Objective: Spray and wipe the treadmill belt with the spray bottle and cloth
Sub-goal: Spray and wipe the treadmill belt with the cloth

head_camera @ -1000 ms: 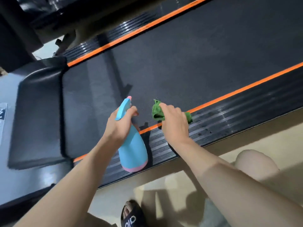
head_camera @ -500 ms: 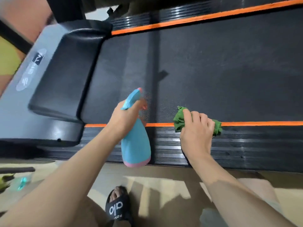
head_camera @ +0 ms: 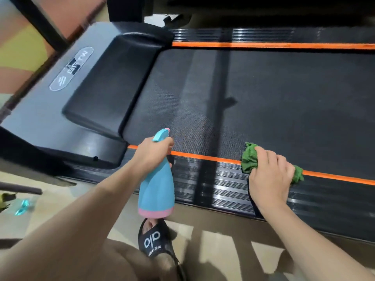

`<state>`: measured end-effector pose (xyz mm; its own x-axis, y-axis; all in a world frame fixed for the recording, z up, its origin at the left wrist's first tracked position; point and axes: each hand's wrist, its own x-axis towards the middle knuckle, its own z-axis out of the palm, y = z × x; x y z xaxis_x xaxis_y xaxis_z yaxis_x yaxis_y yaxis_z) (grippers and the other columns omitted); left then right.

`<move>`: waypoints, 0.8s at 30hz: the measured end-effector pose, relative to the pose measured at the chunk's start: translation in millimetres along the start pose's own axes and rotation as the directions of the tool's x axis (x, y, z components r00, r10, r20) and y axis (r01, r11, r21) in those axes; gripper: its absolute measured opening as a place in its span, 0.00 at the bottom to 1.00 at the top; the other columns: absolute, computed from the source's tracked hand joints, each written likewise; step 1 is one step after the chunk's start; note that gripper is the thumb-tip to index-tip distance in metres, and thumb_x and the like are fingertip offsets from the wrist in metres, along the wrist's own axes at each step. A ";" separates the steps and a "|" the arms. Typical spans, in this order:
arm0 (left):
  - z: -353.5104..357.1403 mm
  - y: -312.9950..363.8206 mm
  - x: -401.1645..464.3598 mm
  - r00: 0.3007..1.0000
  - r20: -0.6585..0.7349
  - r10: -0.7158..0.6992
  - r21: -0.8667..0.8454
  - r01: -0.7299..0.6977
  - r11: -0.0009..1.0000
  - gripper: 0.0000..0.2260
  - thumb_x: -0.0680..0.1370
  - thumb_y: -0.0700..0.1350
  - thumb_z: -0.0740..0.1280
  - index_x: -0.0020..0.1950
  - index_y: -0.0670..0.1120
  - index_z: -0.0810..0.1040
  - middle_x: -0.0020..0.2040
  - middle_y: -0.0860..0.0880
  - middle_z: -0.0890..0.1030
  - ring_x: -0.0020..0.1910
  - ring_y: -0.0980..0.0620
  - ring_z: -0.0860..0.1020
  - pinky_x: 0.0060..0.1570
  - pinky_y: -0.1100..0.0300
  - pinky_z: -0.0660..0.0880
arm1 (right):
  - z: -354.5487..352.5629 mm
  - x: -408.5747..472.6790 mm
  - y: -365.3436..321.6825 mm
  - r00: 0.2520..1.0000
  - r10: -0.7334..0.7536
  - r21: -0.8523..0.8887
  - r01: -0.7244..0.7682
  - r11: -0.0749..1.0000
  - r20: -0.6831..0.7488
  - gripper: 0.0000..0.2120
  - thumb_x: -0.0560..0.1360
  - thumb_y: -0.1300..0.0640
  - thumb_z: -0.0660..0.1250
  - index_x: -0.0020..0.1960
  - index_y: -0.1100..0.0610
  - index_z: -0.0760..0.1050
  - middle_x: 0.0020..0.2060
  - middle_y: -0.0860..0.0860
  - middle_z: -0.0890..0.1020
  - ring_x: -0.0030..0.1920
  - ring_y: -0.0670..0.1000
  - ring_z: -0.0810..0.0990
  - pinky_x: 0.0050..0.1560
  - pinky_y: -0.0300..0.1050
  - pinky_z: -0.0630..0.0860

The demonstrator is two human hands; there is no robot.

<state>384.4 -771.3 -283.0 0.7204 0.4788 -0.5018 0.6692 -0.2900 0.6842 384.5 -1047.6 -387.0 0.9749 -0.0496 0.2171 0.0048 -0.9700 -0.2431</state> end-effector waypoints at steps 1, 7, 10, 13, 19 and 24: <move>0.1 1.1 3.4 1.000 -0.004 -0.011 -0.019 0.011 1.000 0.10 0.74 0.49 0.68 0.43 0.43 0.82 0.34 0.49 0.83 0.28 0.47 0.85 0.40 0.58 0.83 | -0.1 -0.1 0.1 1.000 0.000 0.001 0.000 1.000 -0.004 0.25 0.71 0.63 0.68 0.67 0.54 0.70 0.56 0.53 0.79 0.57 0.59 0.72 0.58 0.57 0.66; -6.3 -6.0 13.4 0.995 -0.044 -0.092 -0.097 0.088 0.991 0.12 0.72 0.48 0.67 0.46 0.41 0.81 0.36 0.45 0.82 0.27 0.45 0.84 0.36 0.57 0.80 | 0.7 -0.5 0.3 0.999 -0.013 0.003 0.013 1.000 -0.041 0.24 0.70 0.65 0.68 0.65 0.56 0.72 0.53 0.55 0.79 0.54 0.60 0.72 0.57 0.56 0.65; -7.6 -9.4 9.9 0.999 0.018 -0.051 -0.128 0.053 0.990 0.09 0.77 0.44 0.69 0.46 0.38 0.84 0.40 0.45 0.83 0.28 0.44 0.82 0.26 0.64 0.76 | 0.9 -0.2 -0.2 0.999 -0.022 -0.006 0.022 1.000 -0.033 0.23 0.71 0.64 0.67 0.65 0.56 0.71 0.53 0.55 0.79 0.54 0.59 0.72 0.57 0.57 0.65; -5.9 -9.4 4.7 0.998 0.068 0.010 -0.143 0.000 0.990 0.08 0.78 0.45 0.70 0.45 0.41 0.84 0.41 0.44 0.84 0.29 0.43 0.81 0.30 0.62 0.77 | 1.3 0.0 -0.4 1.000 -0.021 -0.011 0.021 1.000 -0.021 0.23 0.71 0.63 0.67 0.65 0.56 0.71 0.53 0.54 0.79 0.54 0.59 0.72 0.58 0.57 0.65; 5.0 3.2 -8.5 0.997 0.079 -0.006 -0.068 0.012 0.998 0.10 0.68 0.45 0.68 0.39 0.38 0.81 0.31 0.47 0.81 0.30 0.43 0.86 0.46 0.51 0.81 | -2.3 1.0 0.1 1.000 -0.027 -0.013 0.027 1.000 -0.004 0.21 0.72 0.62 0.66 0.65 0.55 0.71 0.54 0.54 0.79 0.55 0.59 0.73 0.58 0.56 0.65; 13.0 8.8 -19.9 0.998 0.063 0.020 -0.106 -0.014 0.994 0.10 0.69 0.49 0.70 0.39 0.42 0.83 0.32 0.50 0.83 0.26 0.47 0.82 0.56 0.40 0.84 | -7.0 0.7 -0.7 0.999 -0.030 0.005 0.030 1.000 0.028 0.22 0.72 0.62 0.66 0.65 0.55 0.71 0.54 0.54 0.79 0.55 0.58 0.73 0.58 0.56 0.66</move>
<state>378.2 -794.2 -273.9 0.7438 0.4200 -0.5200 0.6363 -0.2069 0.7431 383.6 -1048.6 -380.1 0.9802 -0.0136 0.1975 0.0352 -0.9698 -0.2415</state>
